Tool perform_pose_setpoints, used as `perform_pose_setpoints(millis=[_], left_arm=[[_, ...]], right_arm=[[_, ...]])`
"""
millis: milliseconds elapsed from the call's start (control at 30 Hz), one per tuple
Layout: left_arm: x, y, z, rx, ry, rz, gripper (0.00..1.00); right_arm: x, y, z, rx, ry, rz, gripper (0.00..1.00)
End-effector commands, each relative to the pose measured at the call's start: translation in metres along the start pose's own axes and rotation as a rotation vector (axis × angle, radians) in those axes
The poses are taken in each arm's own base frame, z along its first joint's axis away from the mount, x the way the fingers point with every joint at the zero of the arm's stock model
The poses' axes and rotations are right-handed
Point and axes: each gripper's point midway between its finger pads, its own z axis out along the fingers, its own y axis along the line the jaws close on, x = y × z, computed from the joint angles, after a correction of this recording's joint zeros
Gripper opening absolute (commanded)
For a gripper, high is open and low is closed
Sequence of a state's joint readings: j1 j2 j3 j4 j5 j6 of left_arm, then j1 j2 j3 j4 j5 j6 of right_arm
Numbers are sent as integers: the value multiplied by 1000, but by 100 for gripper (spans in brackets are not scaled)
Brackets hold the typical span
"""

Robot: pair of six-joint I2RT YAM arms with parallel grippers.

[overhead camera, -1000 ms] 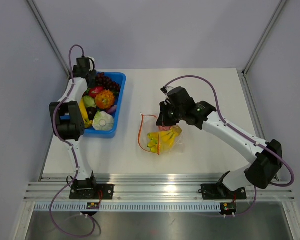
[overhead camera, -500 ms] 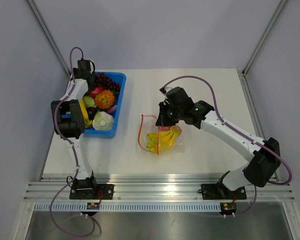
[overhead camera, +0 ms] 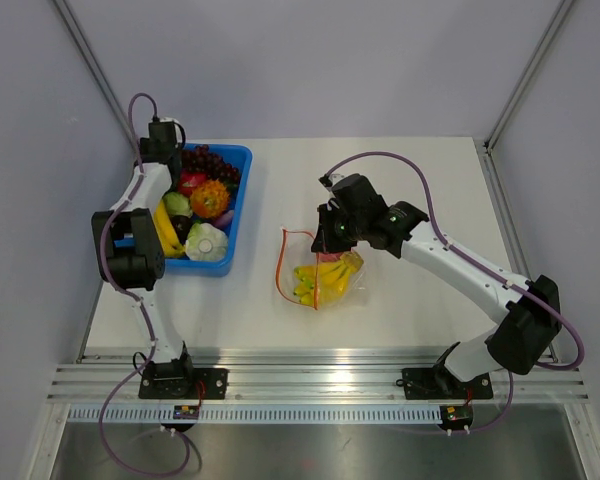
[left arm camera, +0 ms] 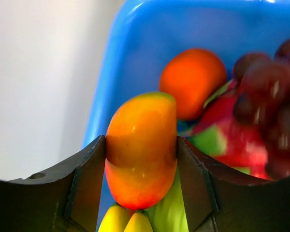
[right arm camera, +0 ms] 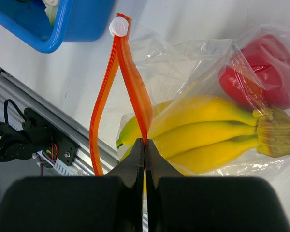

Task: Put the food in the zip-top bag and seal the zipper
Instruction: Pick up the fake fruit from the bin.

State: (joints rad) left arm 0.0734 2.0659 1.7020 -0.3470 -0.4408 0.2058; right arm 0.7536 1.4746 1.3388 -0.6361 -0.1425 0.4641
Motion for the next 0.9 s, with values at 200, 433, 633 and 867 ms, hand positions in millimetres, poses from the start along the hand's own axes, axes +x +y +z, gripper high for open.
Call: perform_pose_setpoints(millis=[200,433,633,867], left_arm=[[-62,50,-107,-8,-264,-150,22],[-58,41,-156,104,-320,-168,16],[-57,21,-219,335,-394,-258,14],[-40,-3,-294,555,-515,-272,8]], right_arm=[[-11,15,-21,-61,-73,-5,0],[-7,15,-18,-73,-71,20,0],[-11,13,-13,-55,-82,30,0],[-18,23,0,-84,-67,65,0]])
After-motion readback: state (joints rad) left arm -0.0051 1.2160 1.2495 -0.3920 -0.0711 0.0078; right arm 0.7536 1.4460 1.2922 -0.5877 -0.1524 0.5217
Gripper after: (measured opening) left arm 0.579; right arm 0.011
